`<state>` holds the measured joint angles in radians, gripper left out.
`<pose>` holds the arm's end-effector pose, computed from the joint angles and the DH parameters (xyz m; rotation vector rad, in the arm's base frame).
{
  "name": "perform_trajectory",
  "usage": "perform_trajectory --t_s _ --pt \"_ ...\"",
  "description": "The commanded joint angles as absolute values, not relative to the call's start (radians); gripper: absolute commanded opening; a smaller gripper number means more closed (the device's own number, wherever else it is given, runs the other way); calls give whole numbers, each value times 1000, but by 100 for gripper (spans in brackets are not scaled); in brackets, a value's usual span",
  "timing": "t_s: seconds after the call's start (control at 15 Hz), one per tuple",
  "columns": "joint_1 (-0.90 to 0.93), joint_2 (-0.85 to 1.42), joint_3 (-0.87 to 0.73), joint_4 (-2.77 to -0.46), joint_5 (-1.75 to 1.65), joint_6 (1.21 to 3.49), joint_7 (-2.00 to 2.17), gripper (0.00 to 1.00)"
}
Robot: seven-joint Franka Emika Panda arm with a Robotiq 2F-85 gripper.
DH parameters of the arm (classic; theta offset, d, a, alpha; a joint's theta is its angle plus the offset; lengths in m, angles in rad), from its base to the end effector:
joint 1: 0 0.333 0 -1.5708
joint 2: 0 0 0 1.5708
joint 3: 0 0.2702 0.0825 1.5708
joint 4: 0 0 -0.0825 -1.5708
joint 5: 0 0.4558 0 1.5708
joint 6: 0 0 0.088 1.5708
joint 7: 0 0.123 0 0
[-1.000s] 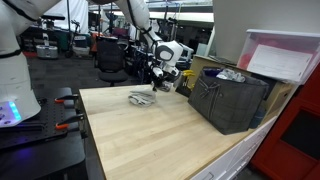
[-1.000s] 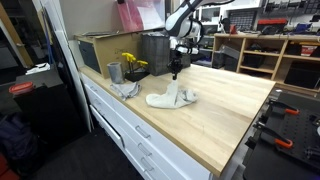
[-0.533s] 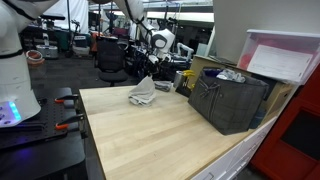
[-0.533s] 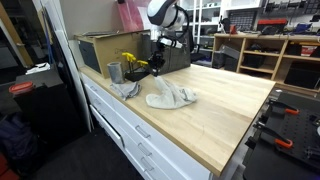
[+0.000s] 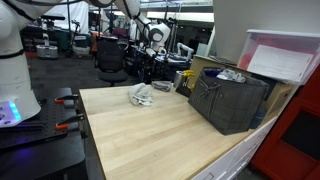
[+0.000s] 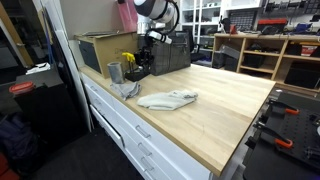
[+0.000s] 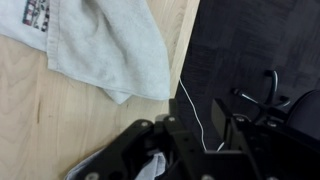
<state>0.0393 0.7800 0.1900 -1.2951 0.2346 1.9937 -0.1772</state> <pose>0.7496 0.1687 0.2016 -2.7740 -0.3515 0.1111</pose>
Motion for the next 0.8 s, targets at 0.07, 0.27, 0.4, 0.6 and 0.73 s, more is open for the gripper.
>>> perform_trajectory --t_s 0.07,0.27,0.4,0.6,0.73 --pt "-16 744 120 -1380 208 1999 -197 81" --pt "-67 735 74 -1465 197 2027 -206 100" --pt "-91 738 51 -1516 183 2035 -215 100" --pt "-111 743 34 -1601 171 2050 -218 100" --pt "-116 755 34 -1646 166 2055 -216 100"
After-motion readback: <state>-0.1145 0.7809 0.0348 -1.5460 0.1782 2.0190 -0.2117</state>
